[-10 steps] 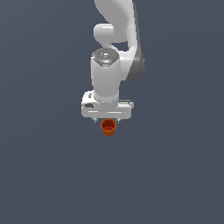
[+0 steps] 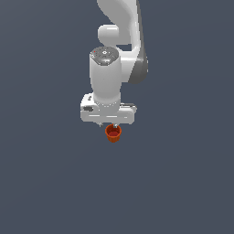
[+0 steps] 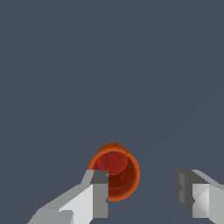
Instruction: Pick up the object and move it to a goal position.
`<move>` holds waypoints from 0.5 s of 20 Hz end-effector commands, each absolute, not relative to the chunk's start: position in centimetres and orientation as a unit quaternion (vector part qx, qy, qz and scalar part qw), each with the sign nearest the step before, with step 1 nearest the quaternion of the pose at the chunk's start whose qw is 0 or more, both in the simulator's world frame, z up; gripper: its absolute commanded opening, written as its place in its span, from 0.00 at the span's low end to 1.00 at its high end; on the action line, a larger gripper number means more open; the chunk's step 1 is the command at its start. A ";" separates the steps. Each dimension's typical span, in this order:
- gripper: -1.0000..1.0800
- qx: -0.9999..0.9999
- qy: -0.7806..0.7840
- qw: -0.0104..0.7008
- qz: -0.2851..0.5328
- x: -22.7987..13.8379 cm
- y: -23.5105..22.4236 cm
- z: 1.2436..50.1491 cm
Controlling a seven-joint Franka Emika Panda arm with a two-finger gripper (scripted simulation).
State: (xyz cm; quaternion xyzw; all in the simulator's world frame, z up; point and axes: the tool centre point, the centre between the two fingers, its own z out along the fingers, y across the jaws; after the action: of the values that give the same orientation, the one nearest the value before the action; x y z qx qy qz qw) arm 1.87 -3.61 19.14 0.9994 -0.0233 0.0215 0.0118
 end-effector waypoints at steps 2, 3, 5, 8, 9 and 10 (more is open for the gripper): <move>0.62 0.999 -0.029 0.009 0.018 1.8 -3.7 18.9; 0.62 0.999 -0.034 0.007 0.016 1.7 -3.8 18.8; 0.62 0.999 -0.047 0.001 0.009 1.5 -3.9 18.5; 0.62 0.997 -0.074 -0.011 -0.006 1.0 -4.3 17.7; 0.62 0.996 -0.085 -0.016 -0.012 0.8 -4.4 17.4; 0.62 0.995 -0.097 -0.022 -0.019 0.5 -4.5 17.0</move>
State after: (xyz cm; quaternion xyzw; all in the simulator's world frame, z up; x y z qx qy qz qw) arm 0.86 -4.30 17.52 0.9966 -0.0803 -0.0099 -0.0144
